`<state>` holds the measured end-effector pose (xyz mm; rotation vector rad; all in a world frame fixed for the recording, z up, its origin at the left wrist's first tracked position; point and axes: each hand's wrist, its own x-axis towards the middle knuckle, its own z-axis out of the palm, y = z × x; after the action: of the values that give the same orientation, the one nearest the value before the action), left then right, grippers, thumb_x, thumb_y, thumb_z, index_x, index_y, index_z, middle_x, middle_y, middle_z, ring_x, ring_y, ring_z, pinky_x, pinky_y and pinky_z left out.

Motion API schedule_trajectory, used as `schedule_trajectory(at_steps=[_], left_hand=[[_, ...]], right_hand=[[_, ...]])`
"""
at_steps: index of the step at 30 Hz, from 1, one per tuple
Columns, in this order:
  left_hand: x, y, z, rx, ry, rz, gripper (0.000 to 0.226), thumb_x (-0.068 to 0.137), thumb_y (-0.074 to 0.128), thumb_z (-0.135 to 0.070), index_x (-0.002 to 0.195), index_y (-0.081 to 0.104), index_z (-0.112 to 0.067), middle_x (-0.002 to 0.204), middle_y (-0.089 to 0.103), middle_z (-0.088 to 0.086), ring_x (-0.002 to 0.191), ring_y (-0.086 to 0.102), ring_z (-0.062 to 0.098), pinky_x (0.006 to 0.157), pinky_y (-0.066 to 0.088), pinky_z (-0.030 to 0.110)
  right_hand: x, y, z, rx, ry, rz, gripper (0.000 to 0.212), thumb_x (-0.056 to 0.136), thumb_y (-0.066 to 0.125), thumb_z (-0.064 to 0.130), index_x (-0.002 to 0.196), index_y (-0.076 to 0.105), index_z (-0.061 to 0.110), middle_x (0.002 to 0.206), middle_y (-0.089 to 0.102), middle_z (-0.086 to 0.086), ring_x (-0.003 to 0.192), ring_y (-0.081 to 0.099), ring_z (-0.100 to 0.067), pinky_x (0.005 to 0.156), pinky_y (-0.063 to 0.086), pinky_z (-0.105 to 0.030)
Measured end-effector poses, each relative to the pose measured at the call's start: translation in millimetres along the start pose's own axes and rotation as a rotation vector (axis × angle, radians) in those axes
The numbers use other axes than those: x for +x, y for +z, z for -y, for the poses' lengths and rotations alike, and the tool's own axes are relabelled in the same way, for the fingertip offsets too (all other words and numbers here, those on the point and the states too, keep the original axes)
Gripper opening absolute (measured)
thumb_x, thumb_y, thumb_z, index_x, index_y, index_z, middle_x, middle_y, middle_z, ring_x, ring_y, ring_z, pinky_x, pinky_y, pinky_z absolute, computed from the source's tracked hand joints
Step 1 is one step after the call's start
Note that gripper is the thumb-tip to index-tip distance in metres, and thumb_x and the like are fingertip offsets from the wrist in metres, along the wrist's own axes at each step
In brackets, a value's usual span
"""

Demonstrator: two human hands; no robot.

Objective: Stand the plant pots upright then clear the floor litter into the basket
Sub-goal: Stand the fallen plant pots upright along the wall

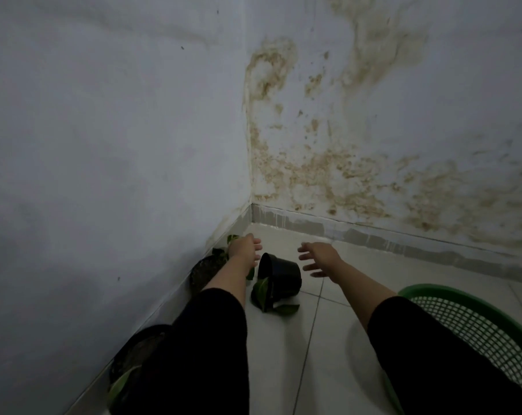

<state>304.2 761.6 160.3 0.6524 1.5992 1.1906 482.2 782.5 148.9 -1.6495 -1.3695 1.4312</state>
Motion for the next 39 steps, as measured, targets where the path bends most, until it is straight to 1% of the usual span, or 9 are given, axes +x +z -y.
schedule_trajectory(at_steps=[3,6,11,16,21,27,31,34,39], left_hand=[[13.0,-1.7,29.6,-0.064,-0.086,0.003,0.034,0.1,0.036,-0.023,0.104,0.063,-0.003,0.097,0.062,0.009,0.062,0.052,0.018,0.059,0.045,0.029],[29.6,7.1,46.8,-0.195,-0.172,-0.009,0.036,0.099,0.037,-0.021,0.115,0.061,0.001,0.121,0.062,0.013,0.105,0.06,0.029,0.088,0.048,0.036],[41.7,39.9,86.7,-0.191,-0.098,-0.077,0.031,0.097,0.042,-0.034,0.097,0.066,-0.016,0.104,0.067,0.005,0.098,0.058,0.025,0.1,0.042,0.043],[39.7,57.0,109.0,-0.184,-0.061,-0.16,0.044,0.101,0.033,-0.039,0.111,0.064,-0.01,0.116,0.064,0.01,0.111,0.057,0.028,0.101,0.04,0.04],[49.8,48.8,107.5,0.015,0.072,-0.255,0.045,0.1,0.03,-0.044,0.114,0.06,-0.014,0.116,0.061,0.009,0.109,0.055,0.028,0.095,0.04,0.039],[79.2,31.8,114.4,-0.172,-0.063,0.016,0.068,0.095,0.02,-0.064,0.118,0.06,-0.014,0.117,0.062,0.009,0.111,0.056,0.028,0.108,0.035,0.048],[102.3,-1.3,114.6,-0.167,-0.046,0.044,0.066,0.092,0.024,-0.067,0.087,0.065,-0.015,0.097,0.067,0.01,0.085,0.059,0.023,0.088,0.047,0.036],[117.1,-15.0,121.0,-0.153,-0.096,0.07,0.07,0.09,0.03,-0.069,0.092,0.066,-0.008,0.093,0.067,0.012,0.063,0.05,0.017,0.058,0.039,0.028],[114.2,-22.5,108.5,-0.037,-0.12,0.124,0.062,0.095,0.038,-0.056,0.095,0.065,0.0,0.074,0.055,0.008,0.054,0.041,0.015,0.046,0.033,0.023]], right_hand=[[-1.9,12.2,2.4,0.007,0.01,-0.014,0.036,0.102,0.043,0.026,0.125,0.06,0.004,0.128,0.061,-0.016,0.088,0.055,-0.027,0.064,0.043,-0.028],[0.0,22.8,0.4,-0.033,0.024,-0.028,0.033,0.1,0.047,0.02,0.125,0.059,0.001,0.127,0.061,-0.022,0.087,0.056,-0.028,0.063,0.045,-0.029],[19.4,30.6,2.7,-0.174,0.091,-0.07,0.032,0.1,0.048,0.023,0.124,0.059,0.003,0.117,0.065,-0.017,0.087,0.06,-0.027,0.074,0.049,-0.035],[39.0,16.7,25.5,-0.351,0.235,0.016,0.04,0.102,0.044,0.041,0.123,0.061,0.011,0.11,0.065,-0.005,0.091,0.064,-0.023,0.088,0.052,-0.039],[51.8,9.8,63.2,-0.497,0.315,0.1,0.042,0.098,0.05,0.047,0.121,0.062,0.014,0.106,0.068,-0.005,0.091,0.066,-0.023,0.085,0.055,-0.038],[85.4,27.8,46.5,-0.56,0.226,0.042,0.046,0.096,0.058,0.042,0.129,0.056,0.01,0.124,0.063,-0.01,0.097,0.063,-0.026,0.082,0.054,-0.038],[117.5,66.1,6.6,-0.672,0.193,-0.007,0.059,0.088,0.067,0.044,0.123,0.055,-0.002,0.118,0.062,-0.018,0.094,0.062,-0.033,0.08,0.057,-0.042],[134.6,83.1,-4.5,-0.707,0.152,0.018,0.076,0.081,0.071,0.055,0.131,0.048,0.002,0.127,0.055,-0.02,0.108,0.058,-0.036,0.084,0.055,-0.044],[162.1,94.2,-21.9,-0.795,0.07,-0.026,0.087,0.08,0.069,0.06,0.139,0.039,0.004,0.136,0.051,-0.019,0.121,0.052,-0.036,0.091,0.05,-0.04]])
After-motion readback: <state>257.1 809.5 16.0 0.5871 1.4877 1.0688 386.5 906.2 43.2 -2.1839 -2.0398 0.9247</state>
